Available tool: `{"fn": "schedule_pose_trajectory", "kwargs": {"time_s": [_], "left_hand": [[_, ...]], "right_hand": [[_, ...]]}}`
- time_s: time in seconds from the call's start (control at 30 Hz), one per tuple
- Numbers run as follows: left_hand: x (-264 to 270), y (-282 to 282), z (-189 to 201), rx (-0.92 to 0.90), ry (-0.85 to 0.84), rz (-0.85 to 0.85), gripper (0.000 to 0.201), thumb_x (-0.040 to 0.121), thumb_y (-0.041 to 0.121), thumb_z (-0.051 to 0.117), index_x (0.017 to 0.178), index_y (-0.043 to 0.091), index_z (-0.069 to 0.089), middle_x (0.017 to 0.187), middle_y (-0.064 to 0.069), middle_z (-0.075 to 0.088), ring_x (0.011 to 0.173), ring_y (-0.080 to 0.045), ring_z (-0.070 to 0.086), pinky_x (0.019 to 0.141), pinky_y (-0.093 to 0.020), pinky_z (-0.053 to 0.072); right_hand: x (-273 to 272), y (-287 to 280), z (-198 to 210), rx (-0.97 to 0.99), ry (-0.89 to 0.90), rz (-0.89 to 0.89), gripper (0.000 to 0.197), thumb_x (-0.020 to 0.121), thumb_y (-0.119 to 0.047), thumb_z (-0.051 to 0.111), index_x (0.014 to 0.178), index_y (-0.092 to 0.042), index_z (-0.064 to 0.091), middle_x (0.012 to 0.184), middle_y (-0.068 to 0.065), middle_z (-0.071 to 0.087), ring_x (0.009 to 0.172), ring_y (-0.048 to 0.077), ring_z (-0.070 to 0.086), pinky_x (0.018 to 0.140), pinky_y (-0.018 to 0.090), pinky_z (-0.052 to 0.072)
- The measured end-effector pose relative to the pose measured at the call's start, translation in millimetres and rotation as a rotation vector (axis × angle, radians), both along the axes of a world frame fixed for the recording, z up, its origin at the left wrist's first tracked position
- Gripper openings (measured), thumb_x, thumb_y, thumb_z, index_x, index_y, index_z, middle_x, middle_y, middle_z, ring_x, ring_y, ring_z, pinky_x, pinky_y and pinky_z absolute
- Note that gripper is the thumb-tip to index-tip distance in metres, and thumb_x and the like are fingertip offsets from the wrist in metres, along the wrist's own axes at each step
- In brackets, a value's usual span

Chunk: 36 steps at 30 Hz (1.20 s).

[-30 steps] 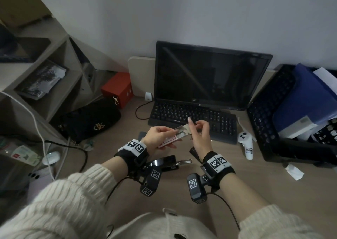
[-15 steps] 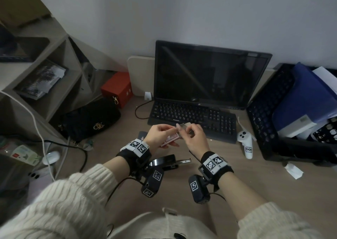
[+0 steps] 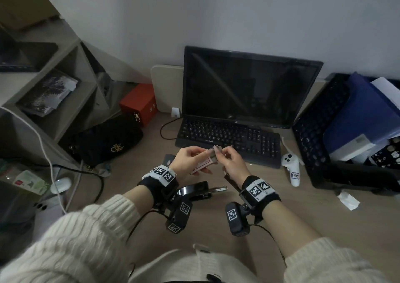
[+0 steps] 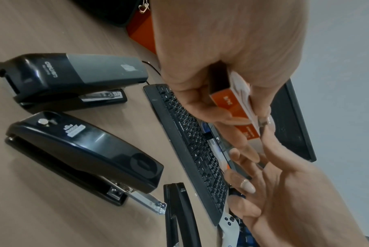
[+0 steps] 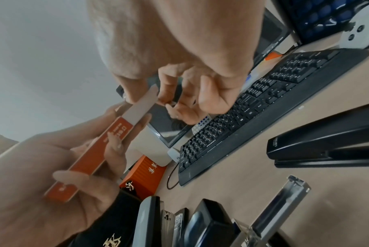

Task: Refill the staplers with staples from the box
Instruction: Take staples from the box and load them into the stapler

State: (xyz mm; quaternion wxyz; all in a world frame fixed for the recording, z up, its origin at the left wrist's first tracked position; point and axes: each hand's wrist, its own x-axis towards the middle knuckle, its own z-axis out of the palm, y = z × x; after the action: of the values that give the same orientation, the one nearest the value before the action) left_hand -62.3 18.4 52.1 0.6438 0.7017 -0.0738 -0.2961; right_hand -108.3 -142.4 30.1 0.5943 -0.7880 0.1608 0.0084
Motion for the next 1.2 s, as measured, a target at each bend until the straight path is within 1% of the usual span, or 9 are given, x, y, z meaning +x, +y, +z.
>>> {"fn": "schedule_pose_trajectory", "kwargs": {"time_s": [0.23, 0.37, 0.5, 0.57, 0.67, 0.77, 0.9, 1.0, 1.2], "left_hand": [[5, 9, -6, 0.053, 0.0, -0.091, 0.031, 0.092, 0.029, 0.067, 0.109, 0.003, 0.069, 0.082, -0.009, 0.073, 0.058, -0.017, 0.071, 0.041, -0.017, 0.045], [4, 13, -9, 0.099, -0.009, -0.162, 0.034, 0.091, 0.032, 0.069, 0.106, 0.002, 0.07, 0.07, 0.0, 0.074, 0.056, -0.014, 0.07, 0.042, -0.017, 0.046], [6, 14, -9, 0.113, -0.005, -0.159, 0.025, 0.089, 0.033, 0.07, 0.096, 0.009, 0.071, 0.067, 0.001, 0.073, 0.054, -0.013, 0.07, 0.042, -0.016, 0.046], [7, 16, -10, 0.143, -0.01, -0.175, 0.023, 0.089, 0.036, 0.069, 0.092, 0.014, 0.071, 0.07, 0.001, 0.074, 0.055, -0.012, 0.07, 0.042, -0.016, 0.046], [10, 18, -13, 0.146, 0.006, -0.173, 0.028, 0.088, 0.039, 0.069, 0.096, 0.013, 0.071, 0.079, -0.003, 0.076, 0.059, -0.014, 0.071, 0.042, -0.016, 0.046], [10, 17, -14, 0.143, 0.01, -0.16, 0.03, 0.089, 0.039, 0.069, 0.1, 0.011, 0.071, 0.076, -0.001, 0.074, 0.059, -0.013, 0.071, 0.043, -0.017, 0.046], [11, 16, -12, 0.108, 0.025, -0.157, 0.026, 0.09, 0.037, 0.067, 0.101, 0.013, 0.071, 0.076, 0.0, 0.074, 0.06, -0.012, 0.071, 0.043, -0.016, 0.046], [10, 17, -13, 0.063, 0.057, -0.144, 0.026, 0.093, 0.032, 0.065, 0.106, 0.01, 0.069, 0.078, -0.003, 0.074, 0.059, -0.013, 0.07, 0.043, -0.016, 0.046], [14, 20, -19, -0.006, 0.093, -0.145, 0.027, 0.096, 0.033, 0.06, 0.113, 0.013, 0.065, 0.098, -0.012, 0.077, 0.064, -0.017, 0.07, 0.041, -0.017, 0.044]], "right_hand": [[-6, -12, 6, -0.025, 0.161, 0.211, 0.031, 0.089, -0.041, 0.061, 0.096, -0.011, 0.054, 0.085, 0.001, 0.062, 0.064, 0.013, 0.052, 0.045, 0.021, 0.031], [-9, -14, 5, -0.058, 0.163, 0.302, 0.017, 0.09, -0.036, 0.062, 0.086, -0.021, 0.054, 0.09, 0.001, 0.066, 0.059, 0.011, 0.056, 0.038, 0.017, 0.027], [-10, -14, 5, -0.079, 0.152, 0.3, 0.019, 0.092, -0.034, 0.059, 0.09, -0.015, 0.057, 0.09, 0.003, 0.067, 0.055, 0.013, 0.059, 0.036, 0.014, 0.03], [-10, -15, 4, -0.105, 0.143, 0.281, 0.03, 0.091, -0.037, 0.059, 0.096, -0.007, 0.062, 0.089, 0.006, 0.068, 0.055, 0.016, 0.061, 0.04, 0.013, 0.037], [-10, -16, 3, -0.088, 0.119, 0.289, 0.033, 0.09, -0.038, 0.06, 0.097, -0.005, 0.065, 0.085, 0.006, 0.067, 0.06, 0.019, 0.062, 0.054, 0.022, 0.052], [-10, -17, 4, -0.132, 0.076, 0.289, 0.028, 0.093, -0.036, 0.057, 0.093, -0.009, 0.065, 0.081, 0.003, 0.064, 0.054, 0.008, 0.057, 0.054, 0.017, 0.049], [-8, -18, 3, -0.157, 0.019, 0.273, 0.03, 0.095, -0.036, 0.052, 0.087, -0.01, 0.065, 0.074, 0.0, 0.056, 0.065, 0.014, 0.053, 0.059, 0.016, 0.043], [-7, -16, 1, -0.138, -0.063, 0.21, 0.029, 0.095, -0.031, 0.055, 0.081, -0.008, 0.065, 0.066, -0.003, 0.053, 0.06, 0.016, 0.05, 0.058, 0.023, 0.042], [0, -18, 0, -0.141, -0.207, 0.066, 0.015, 0.088, -0.026, 0.066, 0.077, -0.018, 0.072, 0.079, 0.001, 0.059, 0.074, 0.019, 0.058, 0.071, 0.034, 0.049]]}}
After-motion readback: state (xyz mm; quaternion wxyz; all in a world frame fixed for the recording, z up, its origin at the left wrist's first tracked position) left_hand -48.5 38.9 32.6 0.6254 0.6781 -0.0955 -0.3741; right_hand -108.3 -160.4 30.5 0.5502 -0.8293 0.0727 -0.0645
